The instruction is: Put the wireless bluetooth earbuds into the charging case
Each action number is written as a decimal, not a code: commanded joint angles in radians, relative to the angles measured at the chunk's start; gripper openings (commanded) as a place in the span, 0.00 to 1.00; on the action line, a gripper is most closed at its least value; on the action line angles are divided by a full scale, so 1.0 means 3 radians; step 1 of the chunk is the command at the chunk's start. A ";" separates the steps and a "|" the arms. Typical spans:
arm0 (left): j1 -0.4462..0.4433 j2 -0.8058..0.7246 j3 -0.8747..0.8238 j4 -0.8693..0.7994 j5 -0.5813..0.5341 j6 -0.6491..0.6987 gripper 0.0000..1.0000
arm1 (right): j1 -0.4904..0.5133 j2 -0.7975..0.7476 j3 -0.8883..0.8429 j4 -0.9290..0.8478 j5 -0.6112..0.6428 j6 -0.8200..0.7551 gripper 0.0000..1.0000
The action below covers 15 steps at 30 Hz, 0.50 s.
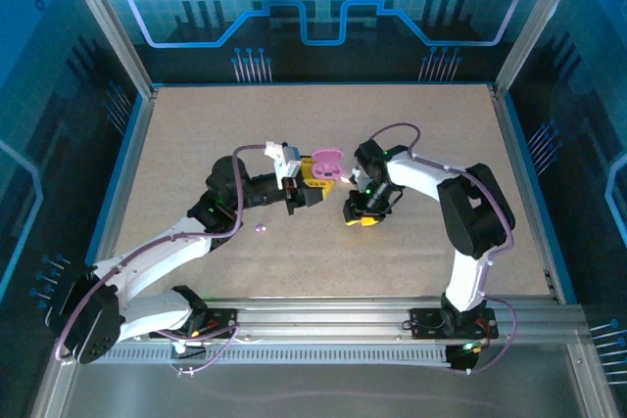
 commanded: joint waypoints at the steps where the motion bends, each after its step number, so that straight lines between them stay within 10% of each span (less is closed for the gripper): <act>1: -0.0011 -0.0082 -0.0008 0.0007 -0.0039 0.0044 0.32 | 0.0061 0.0139 0.0171 0.0035 -0.0161 0.0000 0.46; 15: -0.0011 -0.0144 -0.0020 -0.0047 -0.0073 0.0057 0.32 | -0.0163 0.0190 0.0404 -0.0153 0.0276 -0.0208 0.45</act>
